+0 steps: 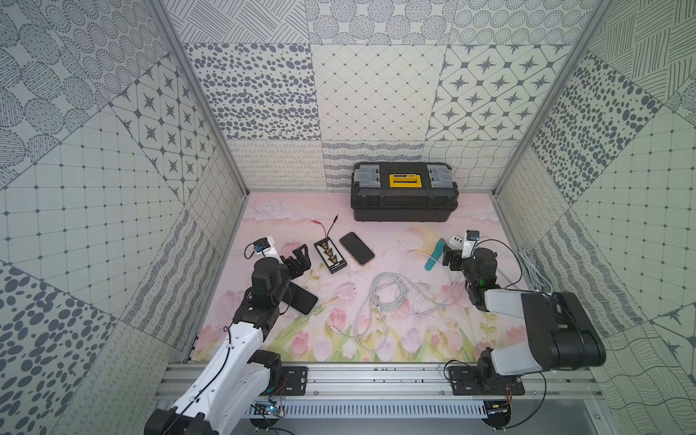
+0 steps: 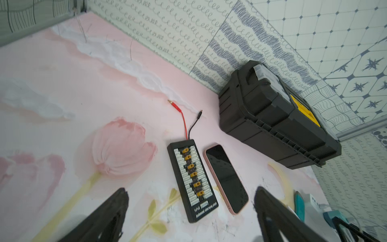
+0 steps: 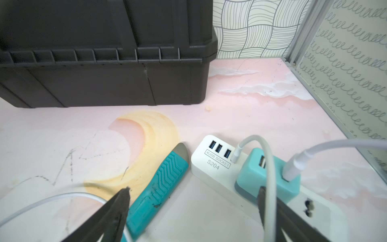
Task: Plug the charging cable into the phone
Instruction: Pick up the charging cable from the center of the board.
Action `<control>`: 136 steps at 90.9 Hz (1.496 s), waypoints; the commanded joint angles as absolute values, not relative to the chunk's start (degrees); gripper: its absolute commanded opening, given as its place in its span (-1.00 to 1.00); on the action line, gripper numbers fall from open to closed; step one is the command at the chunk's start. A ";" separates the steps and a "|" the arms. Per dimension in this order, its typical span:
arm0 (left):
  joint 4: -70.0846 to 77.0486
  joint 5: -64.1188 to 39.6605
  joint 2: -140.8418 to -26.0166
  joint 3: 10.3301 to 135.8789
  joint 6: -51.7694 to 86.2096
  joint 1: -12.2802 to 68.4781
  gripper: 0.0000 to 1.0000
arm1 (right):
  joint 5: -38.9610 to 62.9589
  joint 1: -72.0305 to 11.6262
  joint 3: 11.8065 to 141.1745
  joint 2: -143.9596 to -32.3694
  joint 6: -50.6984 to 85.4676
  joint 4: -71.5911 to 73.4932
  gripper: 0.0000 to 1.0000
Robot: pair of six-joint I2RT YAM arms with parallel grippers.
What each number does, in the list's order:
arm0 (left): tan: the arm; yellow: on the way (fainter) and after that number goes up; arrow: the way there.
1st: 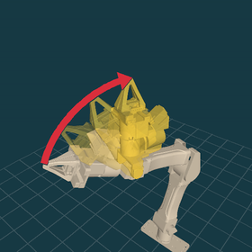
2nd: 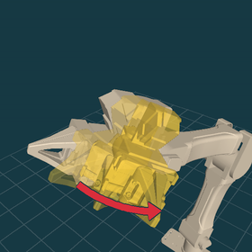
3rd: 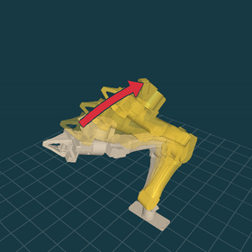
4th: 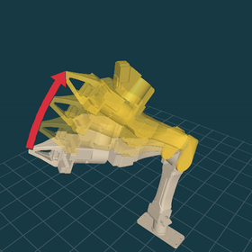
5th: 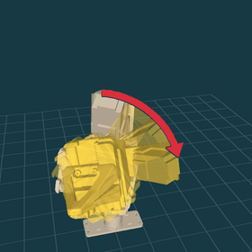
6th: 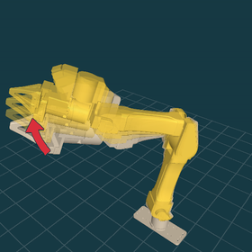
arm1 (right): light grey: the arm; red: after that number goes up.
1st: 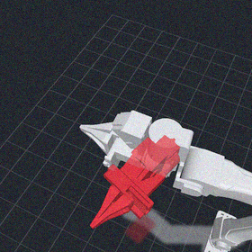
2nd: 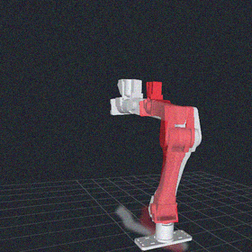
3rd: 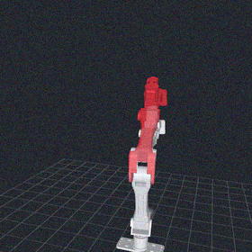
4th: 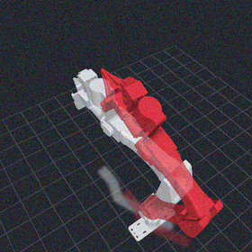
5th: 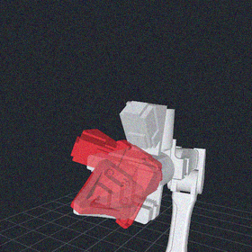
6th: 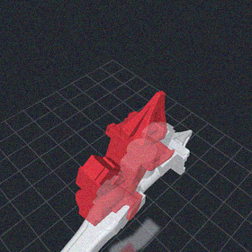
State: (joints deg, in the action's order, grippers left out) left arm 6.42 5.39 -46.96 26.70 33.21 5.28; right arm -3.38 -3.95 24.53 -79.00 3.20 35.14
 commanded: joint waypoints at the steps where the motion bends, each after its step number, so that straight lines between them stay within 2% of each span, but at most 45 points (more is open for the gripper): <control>1: -19.09 -4.39 -45.75 31.71 48.94 5.33 0.85 | -5.53 -5.19 32.35 -66.83 11.33 19.40 0.94; 7: -19.83 -13.88 -47.76 32.51 48.62 5.29 0.74 | -0.54 -5.12 35.32 -61.25 19.04 13.15 0.94; 13: -23.46 -21.63 -50.28 32.95 49.55 6.27 0.64 | 12.27 -5.05 37.45 -58.42 22.08 10.03 0.94; 19: -28.30 -23.94 -50.66 32.47 52.52 8.67 0.48 | 19.97 -6.66 41.40 -58.05 24.45 4.32 0.94; 27: -32.60 -20.14 -44.60 29.92 55.17 13.52 0.44 | 23.80 -12.25 45.56 -58.25 22.94 -2.24 0.94; 35: -37.09 -16.11 -37.81 28.89 57.23 16.53 0.44 | 23.19 -19.06 48.10 -58.03 19.98 -6.38 0.94; 44: -36.97 -18.36 -35.05 25.72 60.21 18.22 0.42 | 25.20 -26.18 49.27 -58.33 18.67 -8.76 0.94; 51: -35.36 -18.69 -35.23 22.45 62.29 20.92 0.42 | 25.39 -31.76 50.32 -59.80 17.55 -10.72 0.94; 64: -31.74 -15.16 -37.48 20.32 64.29 26.74 0.41 | 16.92 -46.37 52.75 -61.35 15.28 -15.55 0.94; 71: -27.33 -14.87 -41.26 18.94 64.68 28.68 0.39 | 14.80 -50.43 54.00 -62.32 15.35 -17.05 0.94; 87: -13.07 -17.58 -47.24 13.67 65.33 30.92 0.29 | 14.31 -52.84 53.99 -62.54 16.59 -17.57 0.94; 103: -8.12 -19.40 -51.06 13.52 62.02 30.96 0.23 | 15.44 -53.14 53.35 -62.57 16.65 -17.57 0.94; 121: -5.16 -20.41 -52.98 13.85 61.08 30.93 -0.11 | 15.51 -53.10 53.25 -62.79 16.82 -17.57 0.94; 136: -6.03 -20.30 -50.06 12.87 60.66 30.94 -0.23 | 15.63 -53.11 53.21 -63.59 16.79 -17.56 0.94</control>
State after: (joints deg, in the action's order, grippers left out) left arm -7.73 -19.66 -51.62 13.54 62.26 30.46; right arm 15.97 -52.82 52.84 -62.67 16.43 -18.28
